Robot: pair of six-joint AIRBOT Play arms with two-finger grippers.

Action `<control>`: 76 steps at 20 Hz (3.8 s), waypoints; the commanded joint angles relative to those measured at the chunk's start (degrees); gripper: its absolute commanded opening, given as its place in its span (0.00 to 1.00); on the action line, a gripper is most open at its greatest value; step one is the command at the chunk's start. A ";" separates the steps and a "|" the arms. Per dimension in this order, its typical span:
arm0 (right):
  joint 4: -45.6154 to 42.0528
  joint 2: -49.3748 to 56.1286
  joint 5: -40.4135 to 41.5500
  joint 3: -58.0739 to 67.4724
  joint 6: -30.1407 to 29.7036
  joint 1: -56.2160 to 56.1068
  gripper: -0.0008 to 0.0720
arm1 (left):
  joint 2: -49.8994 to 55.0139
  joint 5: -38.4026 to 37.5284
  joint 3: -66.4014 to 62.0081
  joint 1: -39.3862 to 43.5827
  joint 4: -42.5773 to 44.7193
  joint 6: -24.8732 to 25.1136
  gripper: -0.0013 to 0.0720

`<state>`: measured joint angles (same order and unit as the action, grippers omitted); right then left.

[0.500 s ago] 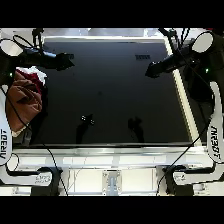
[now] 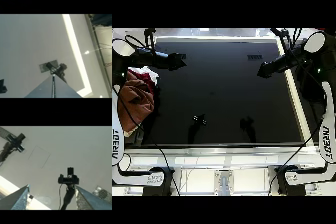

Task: Fold the shirts.

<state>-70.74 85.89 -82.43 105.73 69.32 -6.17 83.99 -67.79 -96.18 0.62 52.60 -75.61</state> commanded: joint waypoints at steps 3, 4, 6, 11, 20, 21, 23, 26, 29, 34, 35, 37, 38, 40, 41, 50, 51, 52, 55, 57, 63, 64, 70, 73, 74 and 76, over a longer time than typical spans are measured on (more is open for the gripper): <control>-0.39 0.00 2.14 -0.02 -5.66 0.07 0.87 | -0.02 0.02 0.02 0.04 0.00 0.02 0.04; -0.42 0.00 5.42 -0.02 -10.03 0.11 0.87 | -0.02 0.02 0.02 0.04 0.00 0.00 0.04; -0.37 0.00 11.15 -0.02 -12.00 0.07 0.87 | -0.02 0.50 0.02 0.11 -0.31 0.00 0.04; 1.11 0.00 19.74 -0.02 -11.82 0.04 0.87 | 0.33 6.25 0.02 -0.87 11.82 1.03 0.07; 19.47 0.00 31.01 -0.02 -6.75 0.07 0.87 | 6.01 17.64 0.02 -18.82 57.64 -20.44 0.72; 22.01 0.00 30.77 -0.02 -6.38 0.04 0.87 | 8.11 16.44 0.02 -20.81 57.13 -20.41 0.72; 25.97 0.00 30.95 -0.02 -4.68 0.04 0.87 | 11.98 15.52 0.02 -23.78 54.27 -20.39 0.73; 29.07 0.00 31.01 -0.02 -3.87 0.04 0.87 | 16.02 16.13 0.02 -25.27 54.01 -19.30 0.88; 29.20 0.00 30.97 -0.02 -3.76 0.04 0.87 | 18.78 14.14 0.02 -25.38 53.29 -19.32 0.91; 29.20 0.00 30.99 -0.02 -3.78 0.04 0.87 | 19.63 12.98 0.00 -25.00 48.22 -18.45 0.04; 29.18 0.00 30.99 -0.02 -3.78 0.07 0.87 | 18.73 11.80 0.00 -24.52 48.43 -18.18 0.04; 29.18 -0.02 31.01 -0.02 -3.78 0.07 0.87 | 14.84 9.11 0.00 -22.99 48.37 -17.57 0.04; 29.18 -0.07 31.01 0.00 -3.78 0.07 0.87 | 11.72 8.59 0.00 -21.66 47.95 -17.03 0.04; 28.70 -0.07 30.88 1.07 -3.80 0.11 0.87 | 3.82 9.09 0.00 -17.92 45.33 -16.46 0.04; 28.22 -0.07 30.77 2.12 -3.80 0.11 0.87 | -0.35 9.77 0.00 -15.50 43.04 -16.15 0.04; 4.42 -1.99 4.13 11.61 -2.27 0.11 0.55 | -12.70 9.94 0.02 21.24 12.72 -2.36 0.04; 1.70 -2.34 2.01 11.61 -2.25 0.11 0.55 | -10.12 9.60 0.02 24.61 12.72 -2.95 0.04; -0.35 -2.54 0.57 11.61 -2.25 0.11 0.55 | -7.32 9.66 0.02 27.30 12.72 -4.94 0.04; -4.98 -2.60 -2.43 11.47 -2.27 0.11 0.55 | 1.79 9.70 0.02 31.26 13.90 -5.38 0.28; -7.23 -2.43 -4.68 11.43 -2.25 0.11 0.55 | 4.17 10.64 0.02 29.66 17.86 -6.80 0.97; -13.57 -2.01 -9.22 -6.38 3.26 2.73 0.55 | 7.30 3.17 0.02 20.35 12.46 -9.05 0.98; -13.66 -2.01 -8.87 -12.35 4.39 4.42 0.55 | 8.98 -1.11 0.02 20.48 11.93 -7.41 0.98; -7.76 -2.01 2.62 -38.60 7.52 11.69 0.61 | 18.99 -3.65 0.02 23.47 8.57 -3.80 0.98; -6.95 -2.01 4.33 -44.52 6.51 11.85 0.75 | 21.90 -10.14 0.02 24.79 8.57 2.60 0.98; -5.68 -2.01 5.05 -45.72 5.29 11.85 0.75 | 22.01 -9.90 0.02 25.31 8.59 2.64 0.98; -3.23 -2.01 8.83 -47.21 4.76 11.85 0.74 | 22.01 -7.74 0.02 26.08 8.59 2.84 0.98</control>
<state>-77.19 83.83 -78.19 62.63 75.24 5.32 104.75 -74.72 -96.16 25.61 61.54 -75.13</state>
